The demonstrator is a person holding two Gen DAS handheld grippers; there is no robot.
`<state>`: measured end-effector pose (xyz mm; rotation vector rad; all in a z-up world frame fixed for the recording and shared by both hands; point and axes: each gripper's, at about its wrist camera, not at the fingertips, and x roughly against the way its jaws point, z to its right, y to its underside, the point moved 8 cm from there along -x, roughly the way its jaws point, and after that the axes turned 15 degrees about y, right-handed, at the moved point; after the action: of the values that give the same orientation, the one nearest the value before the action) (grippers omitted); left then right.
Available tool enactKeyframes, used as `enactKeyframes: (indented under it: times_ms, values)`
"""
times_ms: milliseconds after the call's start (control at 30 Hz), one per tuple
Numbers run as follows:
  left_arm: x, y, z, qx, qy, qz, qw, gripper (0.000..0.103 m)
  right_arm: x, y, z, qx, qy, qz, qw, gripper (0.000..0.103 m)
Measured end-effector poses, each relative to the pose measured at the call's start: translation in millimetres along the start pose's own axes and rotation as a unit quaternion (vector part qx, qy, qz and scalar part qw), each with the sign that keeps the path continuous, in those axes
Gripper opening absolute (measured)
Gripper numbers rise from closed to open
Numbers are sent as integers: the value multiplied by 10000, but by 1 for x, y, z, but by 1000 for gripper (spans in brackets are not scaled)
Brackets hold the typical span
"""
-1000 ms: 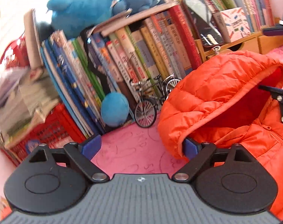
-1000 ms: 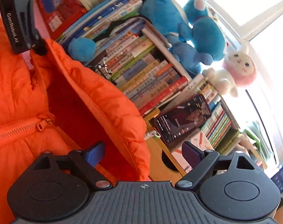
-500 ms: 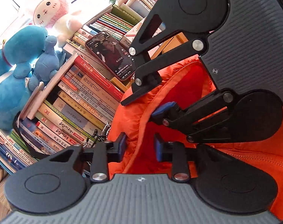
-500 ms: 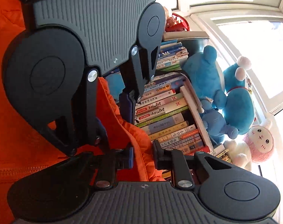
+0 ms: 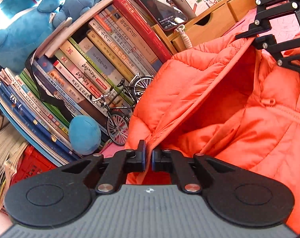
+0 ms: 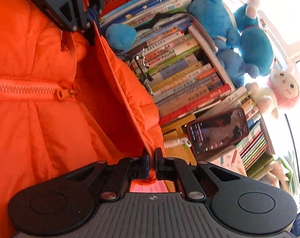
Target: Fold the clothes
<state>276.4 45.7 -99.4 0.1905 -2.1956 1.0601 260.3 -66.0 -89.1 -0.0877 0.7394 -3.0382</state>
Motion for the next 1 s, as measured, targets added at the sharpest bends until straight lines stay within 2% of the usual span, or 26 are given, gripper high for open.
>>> enactKeyframes:
  times_ms: [200,333,400,467,567,667,800,900,933,1000]
  values:
    - [-6,20,-6,526,225,-185,9982,14,-12,37,3,-712,-634,-993,9905,7]
    - [3,14,0,492,263,-96,9984,23,-11,45,-4,-769,-741,-1216,9868,7]
    - [17,4,8,325,363,211,9986,28,-5,43,-5,-656,-582,-1061,9905,8]
    - [24,-2,14,74,214,299,9993,27,5,35,-3,-449,-161,-743,9961,31]
    - [22,-8,17,-2,120,316,9994,27,21,14,-1,-181,191,-188,9995,45]
    - [24,-13,12,211,211,416,9987,27,32,-15,-5,33,88,297,9995,56]
    - [29,-19,8,303,218,573,9977,27,26,-47,-21,267,-97,660,9974,56]
    - [29,-22,8,313,227,608,9974,26,16,-69,-33,54,-343,682,9971,56]
    - [27,-21,7,318,211,590,9975,26,11,-73,-35,-15,-386,624,9973,52]
    - [21,-17,5,331,158,460,9983,26,0,-72,-40,-16,-394,382,9985,24]
